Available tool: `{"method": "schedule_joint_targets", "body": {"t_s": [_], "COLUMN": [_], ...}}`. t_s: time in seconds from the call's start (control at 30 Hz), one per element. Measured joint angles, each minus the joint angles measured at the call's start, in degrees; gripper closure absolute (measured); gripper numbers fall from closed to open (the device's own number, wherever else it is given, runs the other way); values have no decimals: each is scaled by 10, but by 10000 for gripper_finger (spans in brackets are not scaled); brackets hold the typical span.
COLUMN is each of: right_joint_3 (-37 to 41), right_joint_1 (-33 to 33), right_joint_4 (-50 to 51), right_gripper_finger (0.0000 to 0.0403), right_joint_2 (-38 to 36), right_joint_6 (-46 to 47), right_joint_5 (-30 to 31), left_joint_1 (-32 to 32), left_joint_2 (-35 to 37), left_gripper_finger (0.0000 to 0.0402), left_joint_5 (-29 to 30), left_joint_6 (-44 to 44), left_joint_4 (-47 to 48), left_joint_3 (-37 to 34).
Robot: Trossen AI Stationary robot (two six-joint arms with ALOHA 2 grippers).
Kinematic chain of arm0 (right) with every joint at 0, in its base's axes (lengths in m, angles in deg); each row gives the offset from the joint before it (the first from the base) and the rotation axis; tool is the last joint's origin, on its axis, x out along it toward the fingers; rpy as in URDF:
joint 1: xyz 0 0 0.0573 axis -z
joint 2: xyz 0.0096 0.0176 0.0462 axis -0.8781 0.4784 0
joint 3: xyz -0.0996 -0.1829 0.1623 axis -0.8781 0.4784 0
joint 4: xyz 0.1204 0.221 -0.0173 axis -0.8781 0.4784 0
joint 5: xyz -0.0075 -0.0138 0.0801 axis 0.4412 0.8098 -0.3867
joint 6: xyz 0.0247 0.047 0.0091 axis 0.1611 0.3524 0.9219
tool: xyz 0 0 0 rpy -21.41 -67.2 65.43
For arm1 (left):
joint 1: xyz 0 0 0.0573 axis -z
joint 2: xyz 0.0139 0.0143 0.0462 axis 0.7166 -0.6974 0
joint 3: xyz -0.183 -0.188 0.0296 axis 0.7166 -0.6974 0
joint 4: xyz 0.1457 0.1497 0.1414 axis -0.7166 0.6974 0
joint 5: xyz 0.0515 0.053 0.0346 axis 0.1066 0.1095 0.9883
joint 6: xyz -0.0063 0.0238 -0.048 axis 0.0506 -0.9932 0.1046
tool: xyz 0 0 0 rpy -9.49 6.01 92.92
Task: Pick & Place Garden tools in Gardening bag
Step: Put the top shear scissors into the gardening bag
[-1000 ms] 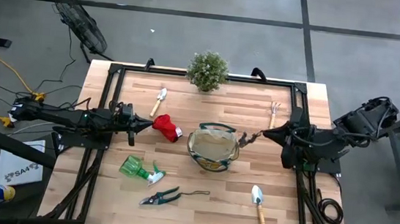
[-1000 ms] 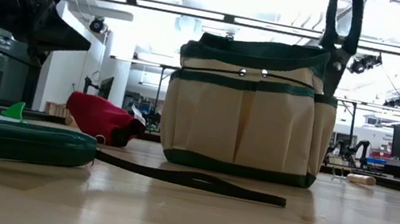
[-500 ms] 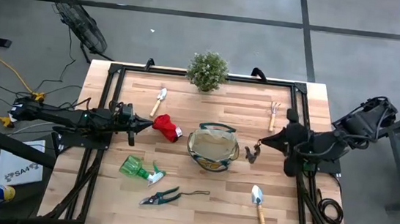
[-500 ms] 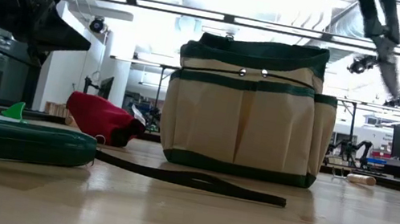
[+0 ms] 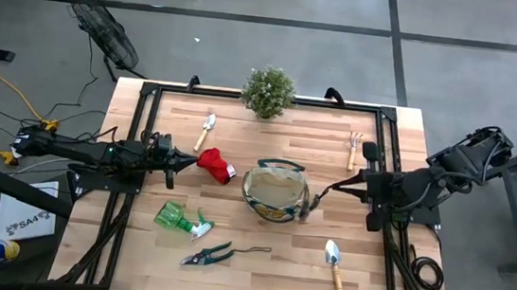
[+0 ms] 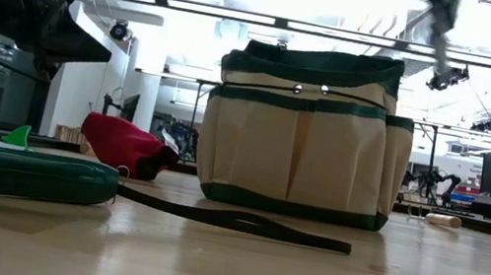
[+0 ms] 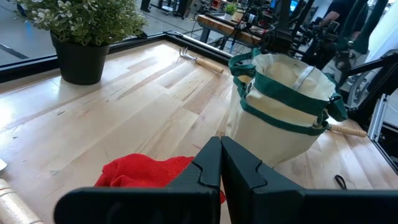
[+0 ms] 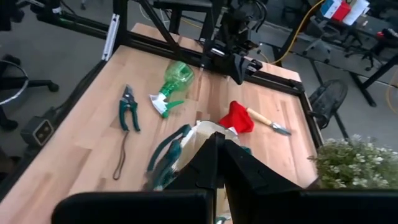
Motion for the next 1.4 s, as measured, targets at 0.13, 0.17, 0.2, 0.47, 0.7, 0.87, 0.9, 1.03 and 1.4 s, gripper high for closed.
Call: {"method": "schedule_joint_targets", "body": {"t_s": [0.13, 0.17, 0.2, 0.47, 0.7, 0.87, 0.9, 1.03, 1.4], "right_joint_3": [0, 0, 0, 0, 0, 0, 0, 0, 0], "right_joint_1": [13, 16, 20, 56, 93, 111, 114, 122, 121], "right_joint_4": [-3, -3, -3, -29, -33, -39, -39, -43, -50], "right_gripper_finger": [399, 399, 399, 399, 399, 399, 399, 399, 399], "right_joint_2": [1, 2, 2, 16, 26, 37, 38, 43, 37], "right_joint_6": [-14, -17, -20, -49, -61, -77, -80, -81, -89], "right_joint_5": [-1, -5, -11, -49, -88, -108, -112, -115, -99], "left_joint_1": [0, 0, 0, 0, 0, 0, 0, 0, 0], "left_joint_2": [0, 0, 0, 0, 0, 0, 0, 0, 0], "left_gripper_finger": [400, 400, 400, 400, 400, 400, 400, 400, 400], "left_joint_5": [0, 0, 0, 0, 0, 0, 0, 0, 0], "left_joint_6": [0, 0, 0, 0, 0, 0, 0, 0, 0], "left_joint_4": [0, 0, 0, 0, 0, 0, 0, 0, 0], "left_joint_3": [0, 0, 0, 0, 0, 0, 0, 0, 0]}}
